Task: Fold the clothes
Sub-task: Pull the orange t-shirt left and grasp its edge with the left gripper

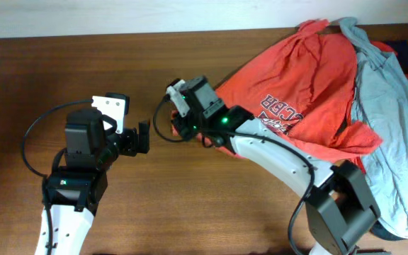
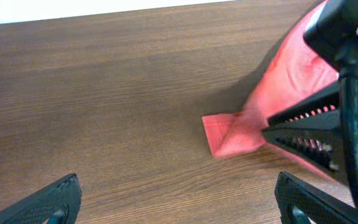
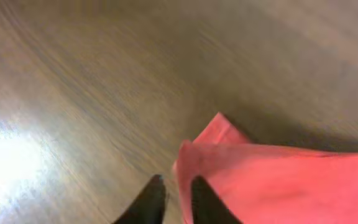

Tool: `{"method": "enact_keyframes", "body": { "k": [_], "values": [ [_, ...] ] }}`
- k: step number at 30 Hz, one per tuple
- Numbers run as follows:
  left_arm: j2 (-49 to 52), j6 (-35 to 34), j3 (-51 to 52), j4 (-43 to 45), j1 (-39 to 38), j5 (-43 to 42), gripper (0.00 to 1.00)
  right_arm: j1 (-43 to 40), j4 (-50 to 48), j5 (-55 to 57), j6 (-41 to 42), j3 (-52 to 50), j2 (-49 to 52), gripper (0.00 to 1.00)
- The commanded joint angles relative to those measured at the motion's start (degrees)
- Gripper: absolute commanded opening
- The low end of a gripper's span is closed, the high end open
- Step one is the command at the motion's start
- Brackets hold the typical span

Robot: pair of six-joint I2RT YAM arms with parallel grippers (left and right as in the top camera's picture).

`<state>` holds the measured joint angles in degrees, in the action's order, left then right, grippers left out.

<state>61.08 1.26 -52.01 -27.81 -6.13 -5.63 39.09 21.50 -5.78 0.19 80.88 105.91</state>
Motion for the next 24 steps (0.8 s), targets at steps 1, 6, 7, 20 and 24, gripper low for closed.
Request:
{"method": "enact_keyframes", "body": {
  "k": [1, 6, 7, 20, 24],
  "values": [
    [-0.17, -0.37, -1.07, 0.13, 0.28, -1.09, 0.99, -1.62, 2.95, 9.38, 0.52, 2.82, -2.82, 0.48],
    [1.84, -1.29, -1.07, 0.22, 0.15, -8.02, 0.99, -9.77, 16.61, 18.47, 0.52, 7.48, -11.52, 0.77],
    [2.56, -2.40, -1.07, 0.17, 0.00, -8.26, 0.99, -11.15, 17.77, 18.47, 0.52, 7.54, -12.74, 0.79],
    [28.04, -23.67, -1.07, 4.13, -3.96, -20.24, 0.99, -25.38, 35.32, 18.05, 0.72, 7.52, -19.74, 0.83],
    [35.45, -28.81, -1.07, 9.86, -4.00, -22.71, 0.99, -25.35, 35.47, 18.03, 0.74, 7.52, -19.74, 0.80]
  ]
}}
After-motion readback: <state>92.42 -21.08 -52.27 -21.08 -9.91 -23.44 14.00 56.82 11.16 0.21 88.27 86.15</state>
